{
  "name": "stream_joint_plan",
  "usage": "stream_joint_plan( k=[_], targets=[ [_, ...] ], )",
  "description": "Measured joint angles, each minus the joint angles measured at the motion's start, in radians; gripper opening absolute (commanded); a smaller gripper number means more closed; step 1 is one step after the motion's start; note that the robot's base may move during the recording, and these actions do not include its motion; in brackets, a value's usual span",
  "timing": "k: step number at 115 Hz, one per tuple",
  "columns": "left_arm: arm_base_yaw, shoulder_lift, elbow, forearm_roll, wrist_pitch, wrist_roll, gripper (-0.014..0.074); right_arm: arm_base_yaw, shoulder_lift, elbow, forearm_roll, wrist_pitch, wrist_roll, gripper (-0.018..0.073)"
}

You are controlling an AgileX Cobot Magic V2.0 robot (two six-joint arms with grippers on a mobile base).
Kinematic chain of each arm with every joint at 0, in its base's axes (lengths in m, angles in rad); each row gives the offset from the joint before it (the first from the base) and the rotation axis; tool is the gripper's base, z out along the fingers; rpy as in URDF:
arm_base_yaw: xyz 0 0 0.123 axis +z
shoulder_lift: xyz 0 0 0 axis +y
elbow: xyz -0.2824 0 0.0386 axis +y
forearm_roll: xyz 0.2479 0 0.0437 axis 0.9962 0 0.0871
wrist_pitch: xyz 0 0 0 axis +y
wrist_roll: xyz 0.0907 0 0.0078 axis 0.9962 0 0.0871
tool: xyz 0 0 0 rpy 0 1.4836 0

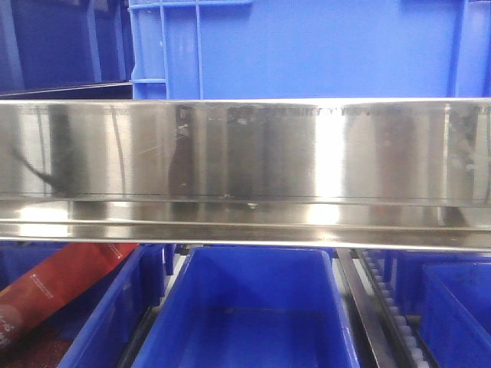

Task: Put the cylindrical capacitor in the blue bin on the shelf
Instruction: 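Open the left gripper to drop the orange cylinder into the bin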

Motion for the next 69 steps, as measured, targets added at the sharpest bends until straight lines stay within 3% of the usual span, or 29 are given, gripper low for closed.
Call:
stream_joint_plan(
  k=[14, 41, 56, 69],
  targets=[
    [0.0, 0.004, 0.0, 0.0, 0.001, 0.0, 0.0616, 0.0, 0.0, 0.0, 0.0, 0.0, 0.0, -0.0162],
    [0.0, -0.021, 0.0, 0.0, 0.003, 0.0, 0.0608, 0.0, 0.0, 0.0, 0.0, 0.0, 0.0, -0.0162],
    [0.0, -0.076, 0.0, 0.0, 0.039, 0.0, 0.0536, 0.0, 0.0, 0.0, 0.0, 0.0, 0.0, -0.0162],
    [0.0, -0.143, -0.002, 0.0, 0.133, 0.0, 0.0306, 0.0, 0.0, 0.0, 0.0, 0.0, 0.0, -0.0162]
  ],
)
